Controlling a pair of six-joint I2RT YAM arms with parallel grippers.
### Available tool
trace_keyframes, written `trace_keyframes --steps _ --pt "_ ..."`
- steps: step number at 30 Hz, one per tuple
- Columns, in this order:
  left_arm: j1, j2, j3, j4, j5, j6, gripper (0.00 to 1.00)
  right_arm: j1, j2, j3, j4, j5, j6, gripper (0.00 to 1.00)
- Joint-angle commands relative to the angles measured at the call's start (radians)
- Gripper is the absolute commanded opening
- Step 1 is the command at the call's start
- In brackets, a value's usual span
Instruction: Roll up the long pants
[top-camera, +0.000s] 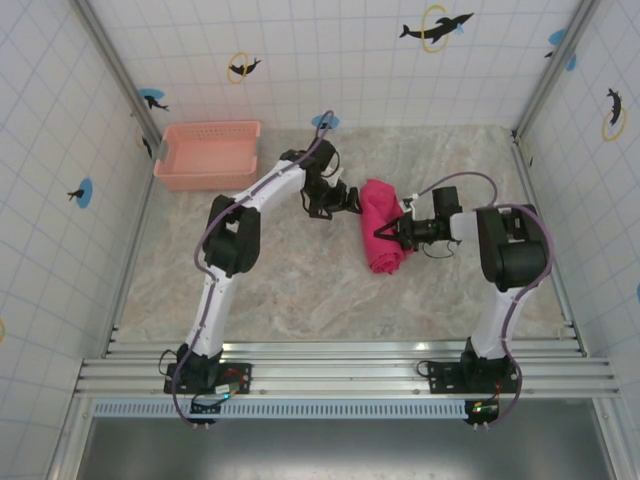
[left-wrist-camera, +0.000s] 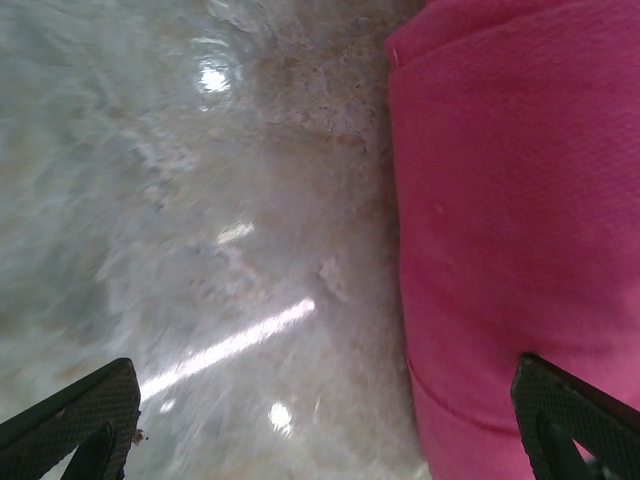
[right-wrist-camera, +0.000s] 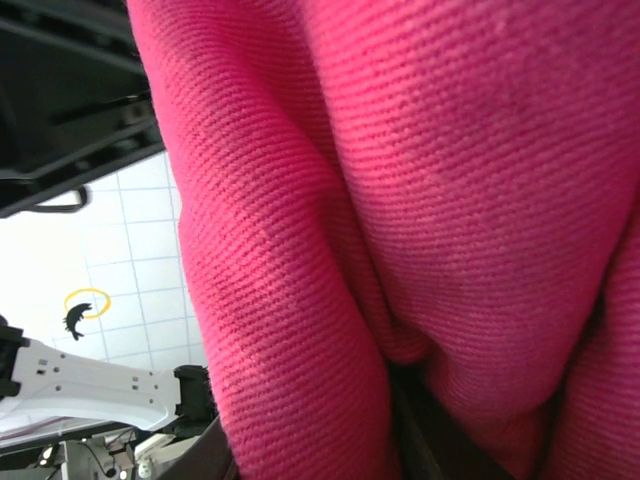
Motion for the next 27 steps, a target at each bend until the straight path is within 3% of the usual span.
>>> trace_keyframes --steps 1,12,20,27 --pt "-0.020 0.029 0.027 0.134 0.098 -0.099 0.98 -0.011 0.131 -0.076 -0.261 0.319 -0.006 0.18" --pt "-0.025 -0.112 -0.140 0.430 0.178 -0.236 0.98 -0.015 0.169 -0.039 -0.293 0.312 -0.015 0.18" --pt "-0.030 -0.102 -0.139 0.475 0.255 -0.236 0.98 -0.017 0.188 0.005 -0.351 0.309 -0.052 0.18" --pt "-0.047 0.049 -0.030 0.305 0.218 -0.173 0.98 -0.017 0.195 0.027 -0.351 0.297 -0.057 0.18"
